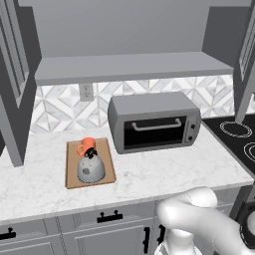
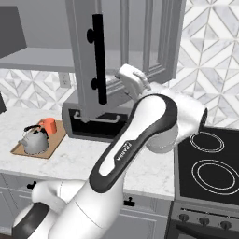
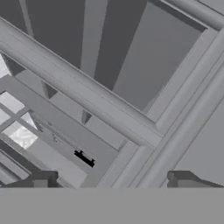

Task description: Pick the kettle from the counter and place it on the tray. Then pick the mug from the cabinet and place it on the tray. Then close the cabinet doors.

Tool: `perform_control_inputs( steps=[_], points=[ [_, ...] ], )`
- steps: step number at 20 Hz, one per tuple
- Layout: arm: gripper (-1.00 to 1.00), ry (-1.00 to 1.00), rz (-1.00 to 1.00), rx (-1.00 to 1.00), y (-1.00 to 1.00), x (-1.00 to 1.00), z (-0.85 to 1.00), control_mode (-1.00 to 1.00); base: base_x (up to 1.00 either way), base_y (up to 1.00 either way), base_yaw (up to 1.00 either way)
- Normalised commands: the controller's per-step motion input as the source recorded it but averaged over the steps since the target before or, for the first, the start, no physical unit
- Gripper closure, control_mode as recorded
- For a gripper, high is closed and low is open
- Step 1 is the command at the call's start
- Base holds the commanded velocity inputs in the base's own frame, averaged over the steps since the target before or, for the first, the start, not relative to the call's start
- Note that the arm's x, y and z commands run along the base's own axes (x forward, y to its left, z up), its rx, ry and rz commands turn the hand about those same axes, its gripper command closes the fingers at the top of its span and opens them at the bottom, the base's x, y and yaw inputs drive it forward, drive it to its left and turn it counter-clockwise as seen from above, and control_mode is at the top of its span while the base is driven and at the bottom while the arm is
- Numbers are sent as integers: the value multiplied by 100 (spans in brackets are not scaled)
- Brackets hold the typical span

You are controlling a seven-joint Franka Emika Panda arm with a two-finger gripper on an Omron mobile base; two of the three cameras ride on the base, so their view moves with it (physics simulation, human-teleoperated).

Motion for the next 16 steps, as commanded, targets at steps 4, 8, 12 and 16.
perform_control_inputs(
  steps=[4, 8, 12, 16],
  points=[
    [-100, 0, -14, -5, 96, 63, 0, -100, 0, 0, 0],
    [-100, 0, -19, -3, 86, 77, 0, -100, 0, 0, 0],
    [-100, 2, -22, -3, 78, 72, 0, -100, 0, 0, 0],
    [-100, 6, -23, -2, 70, 78, 4, -100, 0, 0, 0]
  ],
)
